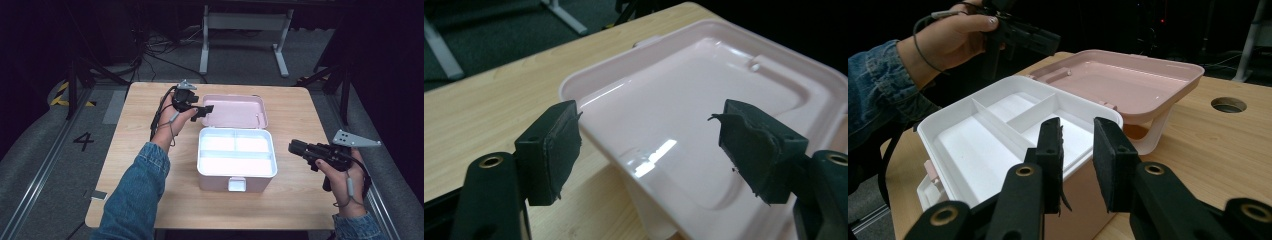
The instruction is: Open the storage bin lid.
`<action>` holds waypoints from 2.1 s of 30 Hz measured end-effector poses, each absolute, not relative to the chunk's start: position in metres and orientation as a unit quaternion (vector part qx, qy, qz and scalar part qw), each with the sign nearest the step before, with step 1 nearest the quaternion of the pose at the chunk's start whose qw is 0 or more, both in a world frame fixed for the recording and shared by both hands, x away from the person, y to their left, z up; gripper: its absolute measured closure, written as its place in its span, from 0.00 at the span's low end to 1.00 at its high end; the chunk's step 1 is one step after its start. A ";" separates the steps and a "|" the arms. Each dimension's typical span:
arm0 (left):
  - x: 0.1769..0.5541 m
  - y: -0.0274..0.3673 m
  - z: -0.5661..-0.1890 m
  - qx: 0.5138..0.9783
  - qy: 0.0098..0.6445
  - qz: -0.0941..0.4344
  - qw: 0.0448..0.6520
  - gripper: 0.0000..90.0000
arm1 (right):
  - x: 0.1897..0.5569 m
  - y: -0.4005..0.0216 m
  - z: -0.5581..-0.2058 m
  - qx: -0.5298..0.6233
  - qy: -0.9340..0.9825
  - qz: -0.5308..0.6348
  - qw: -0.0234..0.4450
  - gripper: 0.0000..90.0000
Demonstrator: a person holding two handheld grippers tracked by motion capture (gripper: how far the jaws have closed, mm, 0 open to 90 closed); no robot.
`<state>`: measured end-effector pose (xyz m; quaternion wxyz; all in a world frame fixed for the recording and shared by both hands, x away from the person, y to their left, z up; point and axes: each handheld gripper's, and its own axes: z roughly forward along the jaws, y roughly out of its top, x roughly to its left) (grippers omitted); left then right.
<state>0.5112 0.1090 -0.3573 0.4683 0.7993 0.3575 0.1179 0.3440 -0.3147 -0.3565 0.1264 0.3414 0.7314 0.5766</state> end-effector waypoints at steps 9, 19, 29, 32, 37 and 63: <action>0.463 0.109 -0.321 0.817 0.312 0.127 0.468 0.27 | 0.346 -0.317 -0.357 0.346 0.735 0.567 0.137 0.76; 0.413 0.132 -0.299 0.812 0.284 0.138 0.491 0.27 | 0.351 -0.318 -0.360 0.355 0.740 0.554 0.137 0.68; 0.375 0.165 -0.304 0.806 0.309 0.173 0.474 0.28 | 0.362 -0.326 -0.363 0.370 0.743 0.539 0.140 0.66; 0.364 0.175 -0.308 0.805 0.319 0.178 0.467 0.27 | 0.368 -0.331 -0.364 0.378 0.743 0.535 0.139 0.64; 0.358 0.188 -0.317 0.809 0.341 0.176 0.444 0.27 | 0.377 -0.336 -0.365 0.387 0.745 0.525 0.140 0.62; 0.386 0.240 -0.386 0.799 0.460 0.165 0.350 0.27 | 0.398 -0.355 -0.394 0.433 0.766 0.455 0.137 0.51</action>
